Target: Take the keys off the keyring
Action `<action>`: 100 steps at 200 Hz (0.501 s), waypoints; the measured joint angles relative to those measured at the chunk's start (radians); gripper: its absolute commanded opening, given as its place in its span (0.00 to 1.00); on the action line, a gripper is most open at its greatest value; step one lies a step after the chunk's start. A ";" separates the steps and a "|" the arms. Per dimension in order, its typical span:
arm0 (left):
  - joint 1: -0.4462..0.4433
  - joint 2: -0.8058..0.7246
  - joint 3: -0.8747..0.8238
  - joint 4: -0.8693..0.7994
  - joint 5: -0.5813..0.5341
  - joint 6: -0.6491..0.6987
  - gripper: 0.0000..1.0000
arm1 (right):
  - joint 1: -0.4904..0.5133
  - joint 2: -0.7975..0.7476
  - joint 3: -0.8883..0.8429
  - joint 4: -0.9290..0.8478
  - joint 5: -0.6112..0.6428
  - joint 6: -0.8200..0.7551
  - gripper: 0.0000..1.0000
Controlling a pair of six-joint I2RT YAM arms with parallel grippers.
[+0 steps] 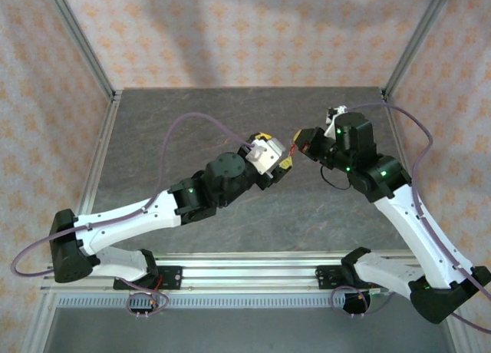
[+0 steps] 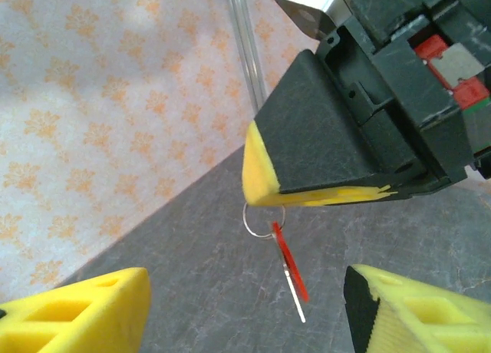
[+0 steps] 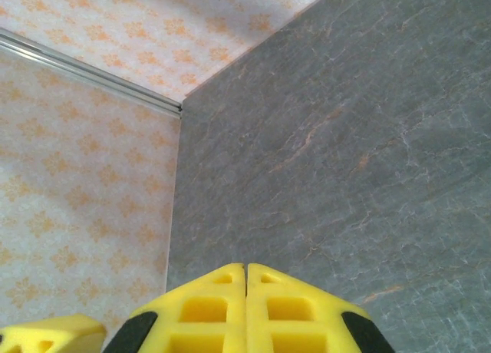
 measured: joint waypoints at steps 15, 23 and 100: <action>-0.005 0.031 0.019 0.000 -0.013 0.016 0.70 | 0.000 -0.006 -0.001 0.009 0.000 0.004 0.02; -0.011 0.049 0.032 0.000 -0.027 0.026 0.70 | 0.000 -0.009 -0.001 0.012 -0.001 0.008 0.03; -0.030 0.124 0.081 0.031 -0.113 0.085 0.61 | 0.000 -0.023 -0.009 0.035 -0.025 0.031 0.03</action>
